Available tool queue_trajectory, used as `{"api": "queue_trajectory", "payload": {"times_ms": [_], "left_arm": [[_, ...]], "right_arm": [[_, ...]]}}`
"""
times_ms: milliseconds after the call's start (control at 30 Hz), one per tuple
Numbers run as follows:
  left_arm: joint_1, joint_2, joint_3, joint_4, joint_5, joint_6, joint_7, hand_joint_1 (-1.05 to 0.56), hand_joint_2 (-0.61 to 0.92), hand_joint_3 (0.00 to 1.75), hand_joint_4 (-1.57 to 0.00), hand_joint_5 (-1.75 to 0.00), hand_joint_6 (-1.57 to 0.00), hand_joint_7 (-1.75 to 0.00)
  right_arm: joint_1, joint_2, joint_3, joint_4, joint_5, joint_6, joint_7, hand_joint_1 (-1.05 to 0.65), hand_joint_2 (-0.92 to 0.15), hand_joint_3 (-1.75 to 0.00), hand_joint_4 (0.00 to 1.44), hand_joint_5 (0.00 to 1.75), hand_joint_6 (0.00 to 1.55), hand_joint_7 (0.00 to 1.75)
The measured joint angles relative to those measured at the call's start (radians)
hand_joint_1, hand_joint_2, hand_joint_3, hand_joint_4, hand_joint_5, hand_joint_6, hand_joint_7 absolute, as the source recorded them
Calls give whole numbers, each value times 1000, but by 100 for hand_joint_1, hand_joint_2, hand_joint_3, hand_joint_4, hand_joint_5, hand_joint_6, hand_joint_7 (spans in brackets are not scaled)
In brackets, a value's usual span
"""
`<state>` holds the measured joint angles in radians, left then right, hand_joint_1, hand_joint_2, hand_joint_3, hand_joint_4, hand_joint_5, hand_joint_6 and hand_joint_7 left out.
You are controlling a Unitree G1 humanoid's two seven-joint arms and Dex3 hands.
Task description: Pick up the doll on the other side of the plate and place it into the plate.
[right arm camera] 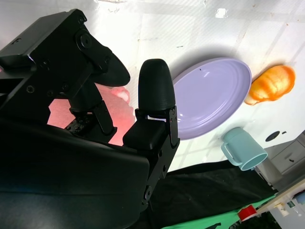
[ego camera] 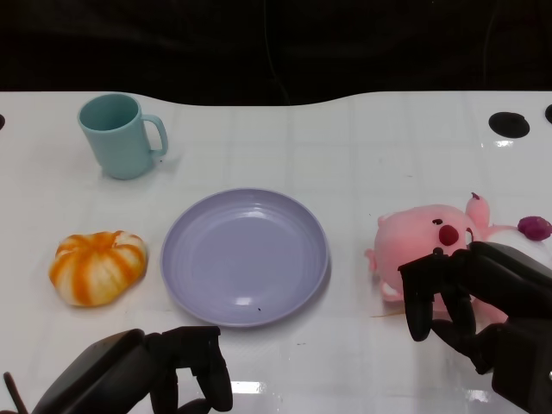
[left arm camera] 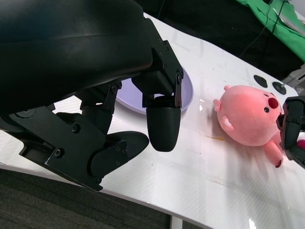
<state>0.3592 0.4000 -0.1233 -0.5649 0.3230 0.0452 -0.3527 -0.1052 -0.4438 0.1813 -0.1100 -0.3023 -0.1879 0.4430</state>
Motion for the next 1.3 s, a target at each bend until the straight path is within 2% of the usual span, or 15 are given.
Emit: {"api": "queue_trajectory", "payload": {"times_ms": [167,300,333,500,600,633,733,867,1100,1300], "left_arm": [[0,0,2,5,0,-2,0,-19,65,96,-64,-165,-63,-138],[0,0,3,5,1,-8,0,-19,64,96,-64,-164,-63,-137],[0,0,3,5,1,-11,0,-20,65,96,-64,-164,-63,-137],[0,0,4,5,1,-12,0,-18,64,96,-64,-164,-64,-136],[-1,0,4,6,1,-13,0,-18,64,96,-65,-164,-64,-136],[-1,0,5,7,1,-14,0,-19,64,97,-65,-164,-64,-136],[-3,0,7,13,1,-19,0,-19,64,97,-65,-164,-64,-137],[-5,0,8,20,2,-20,0,-19,63,97,-65,-164,-64,-137],[-10,0,8,22,1,-21,0,-18,62,98,-66,-163,-64,-137],[-17,-3,3,29,1,-21,0,-18,61,100,-67,-162,-65,-135]], "right_arm": [[0,0,-1,0,11,-12,6,-3,-33,-133,88,171,81,138],[0,15,-8,4,29,-43,-16,-5,-38,-120,84,162,82,110],[0,22,-11,4,36,-48,-24,-8,-46,-103,80,146,82,95],[-1,37,-19,5,43,-62,-63,-15,-67,-52,75,97,84,40],[-10,37,-28,-1,13,-63,-93,-21,-78,-27,67,71,78,15],[-15,36,-32,-2,-1,-63,-102,-27,-83,-19,60,61,72,8],[-33,24,-40,-4,-40,-63,-112,-39,-90,-9,48,49,61,1],[-54,4,-50,-7,-80,-62,-120,-51,-92,-5,30,41,45,0],[-86,-36,-63,-49,-132,-24,-118,-60,-92,0,5,53,33,0],[-98,-96,-58,-120,-253,70,-61,-67,-91,-1,0,41,23,1]]}}
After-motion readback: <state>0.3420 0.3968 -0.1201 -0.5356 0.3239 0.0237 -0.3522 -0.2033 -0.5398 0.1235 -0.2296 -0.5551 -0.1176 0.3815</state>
